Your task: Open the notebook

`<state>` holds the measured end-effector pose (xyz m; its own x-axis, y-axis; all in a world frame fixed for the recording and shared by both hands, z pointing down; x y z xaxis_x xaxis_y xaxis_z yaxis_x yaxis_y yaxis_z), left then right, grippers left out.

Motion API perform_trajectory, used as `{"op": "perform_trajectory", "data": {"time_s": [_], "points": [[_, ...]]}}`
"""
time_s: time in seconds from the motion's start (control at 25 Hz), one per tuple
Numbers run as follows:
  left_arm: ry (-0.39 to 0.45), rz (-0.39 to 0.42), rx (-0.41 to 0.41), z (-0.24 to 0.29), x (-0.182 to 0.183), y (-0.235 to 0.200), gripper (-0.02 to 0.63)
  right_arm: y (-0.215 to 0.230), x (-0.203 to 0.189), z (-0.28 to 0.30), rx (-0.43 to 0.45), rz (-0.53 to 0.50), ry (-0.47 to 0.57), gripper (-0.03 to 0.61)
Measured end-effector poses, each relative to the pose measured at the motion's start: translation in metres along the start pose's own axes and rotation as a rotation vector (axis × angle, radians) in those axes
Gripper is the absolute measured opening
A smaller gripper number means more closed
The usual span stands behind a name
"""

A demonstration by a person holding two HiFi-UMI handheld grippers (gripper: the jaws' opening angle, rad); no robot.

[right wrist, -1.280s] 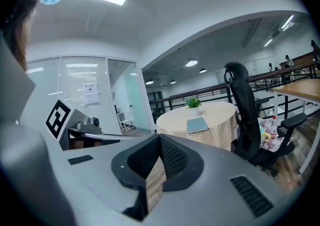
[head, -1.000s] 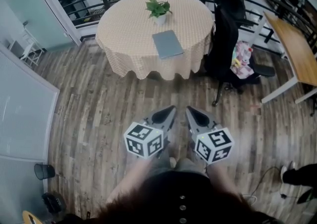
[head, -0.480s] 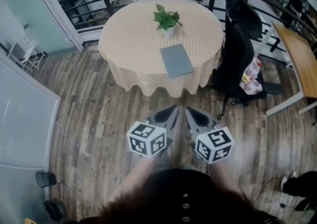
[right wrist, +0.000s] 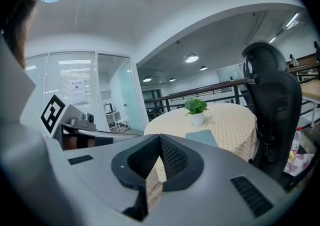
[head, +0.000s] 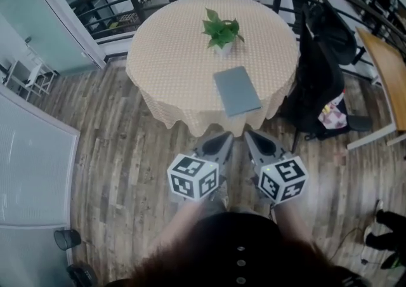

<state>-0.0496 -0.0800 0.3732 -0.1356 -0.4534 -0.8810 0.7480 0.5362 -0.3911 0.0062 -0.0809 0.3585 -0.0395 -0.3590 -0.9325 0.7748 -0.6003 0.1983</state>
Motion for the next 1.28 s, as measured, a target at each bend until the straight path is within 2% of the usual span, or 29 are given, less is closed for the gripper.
{"op": "perform_trajectory", "data": {"time_s": [0.28, 0.56, 0.68, 0.8, 1.0, 1.28], "points": [[-0.025, 0.029, -0.025, 0.026, 0.021, -0.034, 0.008, 0.018, 0.015, 0.040, -0.032, 0.003, 0.006, 0.011], [-0.055, 0.017, -0.060, 0.040, 0.025, -0.049, 0.008, 0.028, 0.019, 0.060, -0.057, 0.008, -0.003, 0.011], [-0.062, 0.036, -0.070, 0.040, 0.026, -0.046, 0.008, 0.030, 0.018, 0.064, -0.053, 0.016, -0.012, 0.011], [-0.067, 0.046, -0.062, 0.041, 0.025, -0.049, 0.008, 0.031, 0.019, 0.068, -0.050, 0.000, -0.016, 0.011], [-0.064, 0.003, -0.062, 0.044, 0.020, -0.055, 0.008, 0.039, 0.015, 0.070, -0.041, -0.012, -0.034, 0.011], [-0.039, -0.031, 0.010, 0.052, 0.025, -0.063, 0.008, 0.051, 0.023, 0.074, 0.006, -0.060, -0.043, 0.011]]}}
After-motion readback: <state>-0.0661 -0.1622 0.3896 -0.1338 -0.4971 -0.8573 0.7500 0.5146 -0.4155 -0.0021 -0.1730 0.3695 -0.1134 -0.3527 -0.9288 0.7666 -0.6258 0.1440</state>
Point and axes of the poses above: the fingertips, and each gripper's own axes: z forward along the fingers, y to its right, x out of its top, the point moved 1 cm from there along -z, backward along the fingers
